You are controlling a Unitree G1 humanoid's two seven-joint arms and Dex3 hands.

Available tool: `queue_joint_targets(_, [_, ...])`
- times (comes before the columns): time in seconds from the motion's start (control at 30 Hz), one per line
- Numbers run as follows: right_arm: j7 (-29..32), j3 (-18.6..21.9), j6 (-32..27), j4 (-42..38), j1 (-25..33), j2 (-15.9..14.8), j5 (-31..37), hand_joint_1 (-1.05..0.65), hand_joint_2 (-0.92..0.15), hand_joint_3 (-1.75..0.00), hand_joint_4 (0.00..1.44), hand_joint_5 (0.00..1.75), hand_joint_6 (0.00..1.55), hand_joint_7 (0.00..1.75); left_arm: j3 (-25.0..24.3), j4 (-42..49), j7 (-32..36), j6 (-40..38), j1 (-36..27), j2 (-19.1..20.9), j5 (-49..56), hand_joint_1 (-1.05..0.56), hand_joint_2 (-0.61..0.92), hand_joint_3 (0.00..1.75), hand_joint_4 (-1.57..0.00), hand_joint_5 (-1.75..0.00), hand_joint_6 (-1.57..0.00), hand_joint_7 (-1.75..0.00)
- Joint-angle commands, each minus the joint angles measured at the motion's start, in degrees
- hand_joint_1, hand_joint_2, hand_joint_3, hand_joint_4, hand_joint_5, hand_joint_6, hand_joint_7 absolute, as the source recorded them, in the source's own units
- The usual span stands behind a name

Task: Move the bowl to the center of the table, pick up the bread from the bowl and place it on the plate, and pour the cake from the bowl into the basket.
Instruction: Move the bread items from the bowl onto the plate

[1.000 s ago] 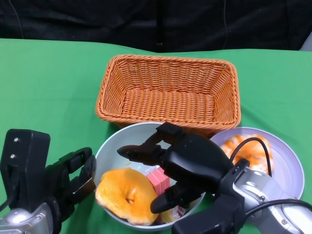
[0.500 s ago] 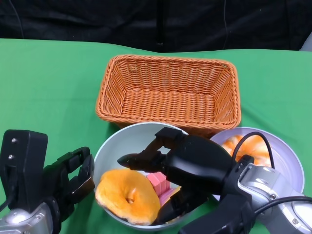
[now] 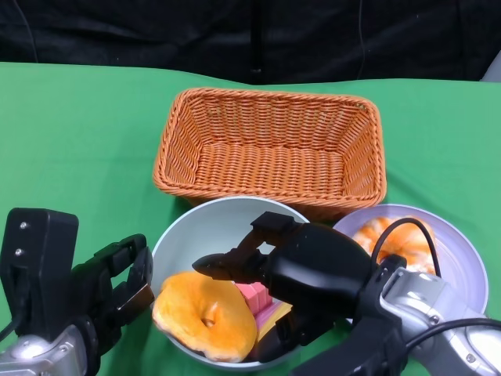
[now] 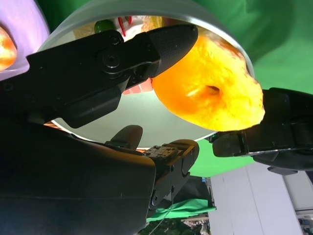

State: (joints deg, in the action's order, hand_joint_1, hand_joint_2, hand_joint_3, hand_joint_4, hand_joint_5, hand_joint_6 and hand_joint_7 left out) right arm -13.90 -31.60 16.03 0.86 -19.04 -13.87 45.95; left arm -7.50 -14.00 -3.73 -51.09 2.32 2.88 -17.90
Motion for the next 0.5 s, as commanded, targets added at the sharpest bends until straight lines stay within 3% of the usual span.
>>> queue_joint_targets(0.03, [7.14,-0.95,2.06,-2.65,-0.53,-0.04,3.83,-0.64,-0.92,-0.08,0.02,0.94,0.32,0.12,0.03,-0.23,-0.27,0.94,-0.50,1.07,0.56,-0.54,0.92,0.79,0.00,-0.52,-0.16,-0.02])
queue_joint_targets(0.2, [17.56,-2.65,4.79,-7.27,-1.72,0.20,9.03,-0.59,-0.92,-0.04,0.09,0.93,0.35,0.14,-0.37,-1.19,0.88,-0.37,-0.51,0.41,0.39,-0.54,0.92,0.77,0.00,-0.54,-0.18,-0.02])
queue_joint_targets(0.5, [23.81,-4.02,7.38,-12.26,-3.44,0.62,10.01,-0.58,-0.91,-0.02,0.00,0.99,0.30,0.14,-0.50,-1.01,1.65,0.07,-0.52,-0.28,0.57,-0.54,0.92,0.79,-0.01,-0.52,-0.13,-0.01])
